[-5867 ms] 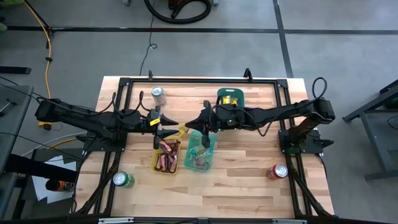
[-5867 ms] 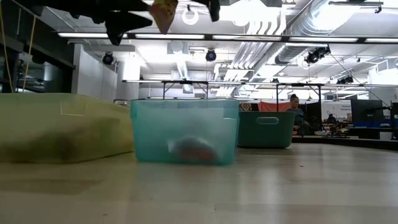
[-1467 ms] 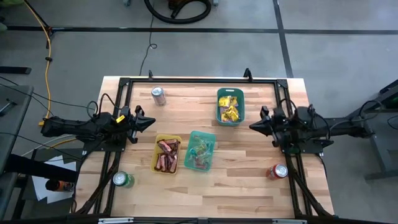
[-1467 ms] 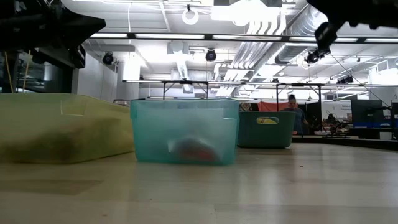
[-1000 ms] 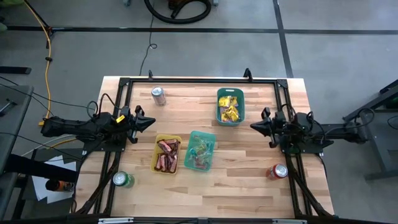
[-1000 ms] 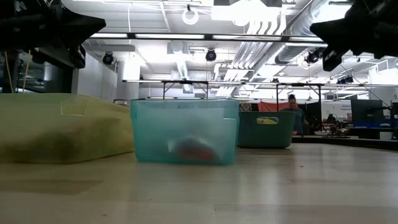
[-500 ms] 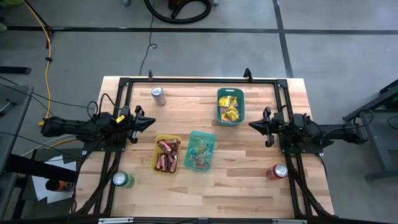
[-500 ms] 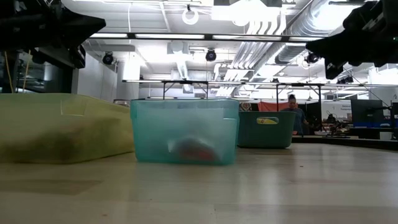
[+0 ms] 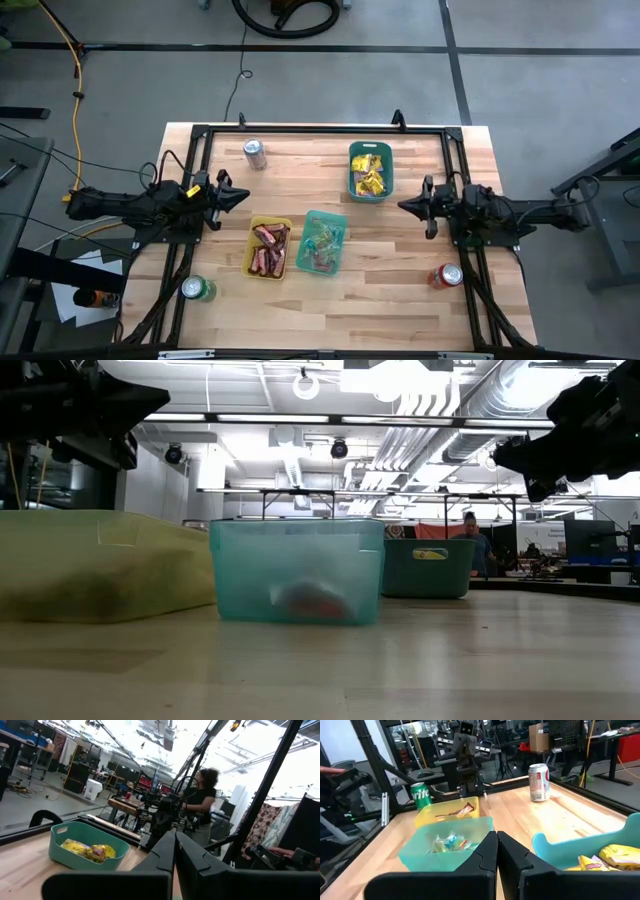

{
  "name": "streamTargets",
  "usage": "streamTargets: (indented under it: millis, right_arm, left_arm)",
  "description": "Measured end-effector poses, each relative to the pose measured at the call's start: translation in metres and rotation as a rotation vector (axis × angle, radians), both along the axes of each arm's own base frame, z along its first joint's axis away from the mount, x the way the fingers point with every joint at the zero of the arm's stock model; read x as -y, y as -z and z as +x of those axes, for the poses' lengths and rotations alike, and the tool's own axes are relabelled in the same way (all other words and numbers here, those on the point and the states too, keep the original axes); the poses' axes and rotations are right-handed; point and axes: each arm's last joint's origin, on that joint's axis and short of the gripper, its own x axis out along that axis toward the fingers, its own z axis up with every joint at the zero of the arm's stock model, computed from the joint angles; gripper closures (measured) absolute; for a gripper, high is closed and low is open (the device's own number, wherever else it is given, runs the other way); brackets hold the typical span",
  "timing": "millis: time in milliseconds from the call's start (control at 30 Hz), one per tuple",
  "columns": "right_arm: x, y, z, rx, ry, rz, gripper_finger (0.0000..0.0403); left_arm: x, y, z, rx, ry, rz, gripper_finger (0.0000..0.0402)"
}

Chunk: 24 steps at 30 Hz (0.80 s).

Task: Sort candy
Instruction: Return to Home Position

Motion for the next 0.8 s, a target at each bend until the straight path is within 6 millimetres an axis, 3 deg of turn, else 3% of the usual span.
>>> streamTargets:
  millis: [267, 533, 800]
  right_arm:
    - [-0.001, -0.005, -0.007, 0.074, -0.008, -0.001, 0.0403]
    - [-0.001, -0.004, -0.007, 0.061, -0.002, -0.001, 0.0402]
    - [-0.001, -0.004, -0.007, 0.058, -0.002, -0.001, 0.0402]
  left_arm:
    - [-0.001, -0.003, -0.01, 0.046, -0.003, -0.002, 0.0401]
    - [0.002, 0.022, -0.006, -0.208, 0.022, 0.011, 0.0401]
    - [0.006, 0.023, -0.006, -0.218, 0.102, 0.016, 0.0401]
